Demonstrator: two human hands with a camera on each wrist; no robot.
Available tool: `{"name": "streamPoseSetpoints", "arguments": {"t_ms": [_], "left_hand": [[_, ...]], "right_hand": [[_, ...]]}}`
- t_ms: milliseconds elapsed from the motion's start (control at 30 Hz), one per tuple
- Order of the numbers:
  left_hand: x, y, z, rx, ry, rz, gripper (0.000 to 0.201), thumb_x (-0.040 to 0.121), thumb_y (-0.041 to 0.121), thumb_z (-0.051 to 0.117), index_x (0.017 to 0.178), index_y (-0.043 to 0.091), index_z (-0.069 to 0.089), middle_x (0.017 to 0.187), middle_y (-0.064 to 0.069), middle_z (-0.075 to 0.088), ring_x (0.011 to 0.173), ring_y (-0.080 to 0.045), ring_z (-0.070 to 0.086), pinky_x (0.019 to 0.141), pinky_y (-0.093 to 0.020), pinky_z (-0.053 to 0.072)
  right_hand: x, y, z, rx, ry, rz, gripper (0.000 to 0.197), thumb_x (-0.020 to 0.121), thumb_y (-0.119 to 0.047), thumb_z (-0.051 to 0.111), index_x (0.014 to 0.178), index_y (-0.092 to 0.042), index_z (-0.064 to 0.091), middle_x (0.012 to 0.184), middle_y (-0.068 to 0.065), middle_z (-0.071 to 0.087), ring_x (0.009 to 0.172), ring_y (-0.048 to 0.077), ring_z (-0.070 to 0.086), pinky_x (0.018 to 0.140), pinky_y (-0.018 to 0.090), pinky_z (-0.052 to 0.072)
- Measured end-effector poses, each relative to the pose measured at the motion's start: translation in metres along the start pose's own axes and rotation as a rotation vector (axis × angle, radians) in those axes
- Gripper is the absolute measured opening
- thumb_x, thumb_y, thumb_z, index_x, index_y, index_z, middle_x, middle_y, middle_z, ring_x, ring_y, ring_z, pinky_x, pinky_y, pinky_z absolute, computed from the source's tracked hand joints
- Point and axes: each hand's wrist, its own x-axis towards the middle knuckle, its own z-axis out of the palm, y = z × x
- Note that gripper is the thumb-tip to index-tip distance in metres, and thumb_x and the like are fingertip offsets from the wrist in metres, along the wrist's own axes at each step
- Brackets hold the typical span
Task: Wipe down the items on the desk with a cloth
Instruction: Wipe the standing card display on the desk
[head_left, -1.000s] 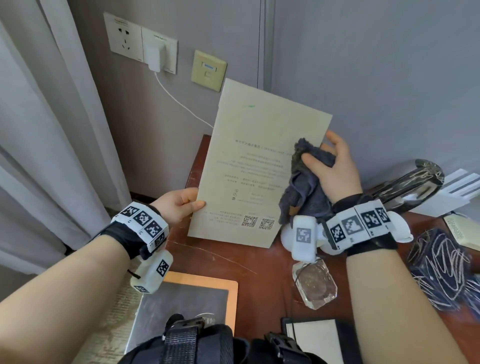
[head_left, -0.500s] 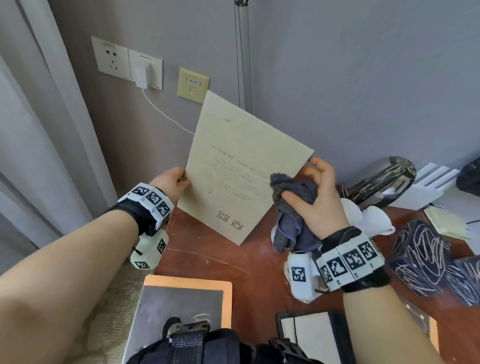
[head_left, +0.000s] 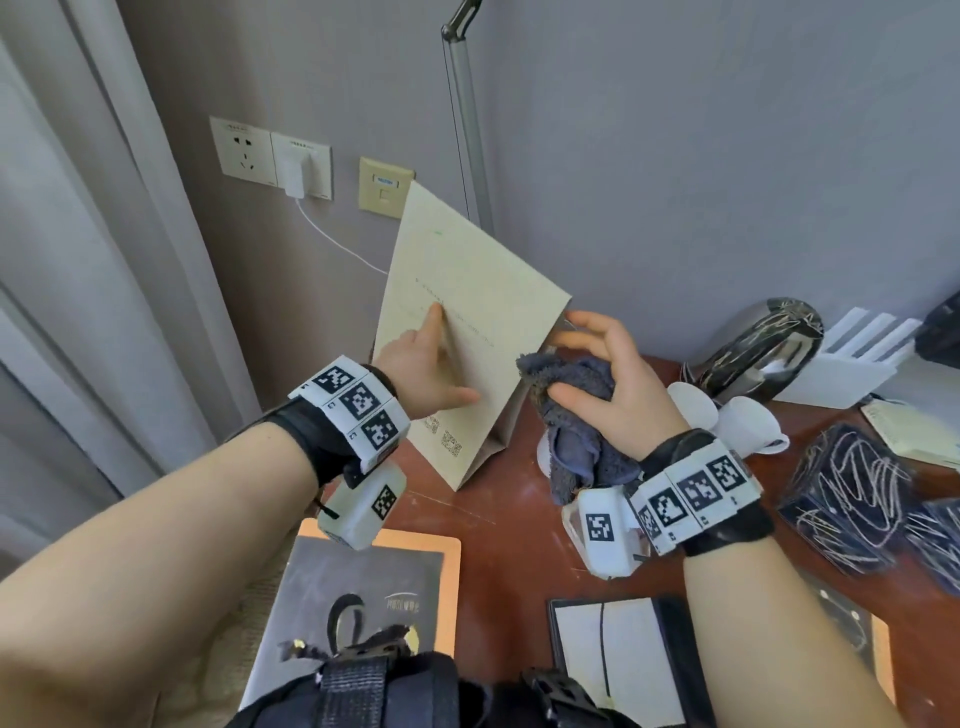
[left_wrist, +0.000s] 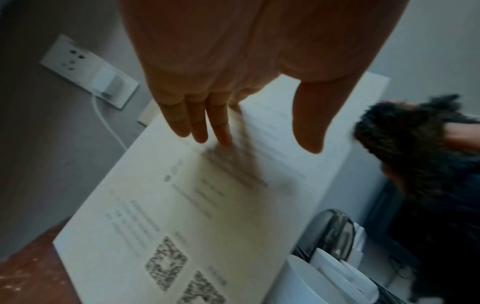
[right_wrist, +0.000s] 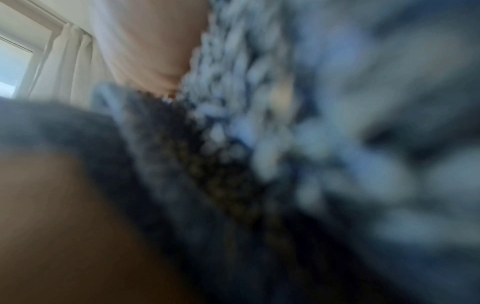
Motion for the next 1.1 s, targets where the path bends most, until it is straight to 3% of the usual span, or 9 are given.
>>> {"name": "streamPoseSetpoints", "arguments": {"t_ms": [133, 267, 367, 467, 667, 767, 833, 933, 1100], "left_hand": [[-0.009, 0.018, 0.016, 0.022, -0.005, -0.048, 0.125, 0.071, 0.047, 0.074, 0.144, 0.022, -0.023, 0.142, -0.015, 0.026, 0.129, -0.032, 0.033, 0.103, -0.039, 0.032], [-0.008, 0.024, 0.02, 0.019, 0.058, -0.063, 0.119, 0.073, 0.037, 0.075, 0.146, 0.026, -0.018, 0.139, -0.017, 0.025, 0.125, -0.035, 0.038, 0.101, -0.04, 0.035], [-0.001, 0.015, 0.013, 0.029, 0.09, -0.012, 0.094, 0.08, 0.019, 0.065, 0.148, 0.03, 0.001, 0.134, -0.013, 0.034, 0.116, -0.032, 0.048, 0.094, -0.04, 0.043], [0.004, 0.008, -0.004, -0.005, 0.12, 0.043, 0.063, 0.086, 0.012, 0.056, 0.141, 0.027, 0.03, 0.119, 0.005, 0.049, 0.11, -0.017, 0.051, 0.087, -0.031, 0.041], [0.022, -0.004, -0.038, 0.182, 0.134, -0.112, 0.022, 0.088, 0.008, 0.054, 0.107, 0.001, 0.061, 0.109, -0.019, 0.063, 0.102, -0.033, 0.057, 0.082, -0.033, 0.041], [0.032, -0.008, -0.048, 0.232, 0.112, -0.121, 0.017, 0.088, 0.007, 0.052, 0.091, -0.005, 0.062, 0.097, -0.024, 0.061, 0.093, -0.036, 0.056, 0.081, -0.036, 0.042], [0.036, -0.012, -0.051, 0.207, 0.14, -0.066, 0.009, 0.086, 0.004, 0.052, 0.082, 0.0, 0.059, 0.086, -0.016, 0.056, 0.084, -0.029, 0.052, 0.076, -0.034, 0.04], [0.036, -0.024, -0.051, 0.022, 0.26, 0.012, 0.013, 0.083, 0.009, 0.061, 0.095, 0.012, 0.057, 0.087, -0.003, 0.054, 0.082, -0.021, 0.05, 0.073, -0.027, 0.038], [0.015, -0.042, -0.046, -0.42, 0.264, 0.02, 0.025, 0.083, 0.012, 0.067, 0.074, 0.019, 0.045, 0.072, -0.001, 0.058, 0.07, -0.021, 0.058, 0.078, -0.038, 0.048]], "right_hand": [[-0.008, -0.001, -0.003, 0.057, -0.065, -0.073, 0.06, 0.082, -0.009, 0.068, 0.123, -0.039, 0.036, 0.119, -0.024, 0.051, 0.109, -0.015, 0.049, 0.092, 0.002, 0.033], [-0.014, -0.005, 0.0, 0.056, -0.171, -0.146, 0.061, 0.082, -0.018, 0.062, 0.13, -0.041, 0.033, 0.124, -0.022, 0.051, 0.117, -0.01, 0.048, 0.097, 0.005, 0.03], [-0.012, 0.001, 0.001, 0.018, -0.192, -0.156, 0.052, 0.084, -0.02, 0.061, 0.127, -0.04, 0.04, 0.122, -0.025, 0.051, 0.116, -0.011, 0.047, 0.098, 0.005, 0.03], [-0.011, 0.012, -0.005, -0.043, -0.094, -0.108, 0.039, 0.087, -0.016, 0.063, 0.117, -0.037, 0.05, 0.116, -0.027, 0.05, 0.107, -0.016, 0.044, 0.092, -0.001, 0.027], [-0.008, 0.032, -0.011, -0.139, 0.018, -0.037, 0.031, 0.086, -0.012, 0.064, 0.115, -0.023, 0.058, 0.117, -0.006, 0.056, 0.103, -0.009, 0.044, 0.088, -0.004, 0.026], [-0.004, 0.034, -0.006, -0.17, -0.001, -0.028, 0.031, 0.086, -0.014, 0.064, 0.116, -0.023, 0.058, 0.116, -0.008, 0.054, 0.102, -0.009, 0.043, 0.087, -0.005, 0.026], [0.0, 0.033, 0.0, -0.189, -0.007, -0.024, 0.032, 0.086, -0.015, 0.064, 0.116, -0.025, 0.058, 0.116, -0.011, 0.051, 0.102, -0.009, 0.042, 0.086, -0.005, 0.025], [0.008, 0.032, 0.007, -0.197, 0.007, -0.006, 0.032, 0.087, -0.017, 0.063, 0.116, -0.029, 0.055, 0.118, -0.011, 0.05, 0.102, -0.011, 0.04, 0.086, -0.001, 0.026], [0.022, 0.024, 0.017, -0.22, 0.092, -0.017, 0.03, 0.086, -0.017, 0.063, 0.116, -0.022, 0.058, 0.123, -0.006, 0.05, 0.111, 0.002, 0.044, 0.091, 0.014, 0.031]]}}
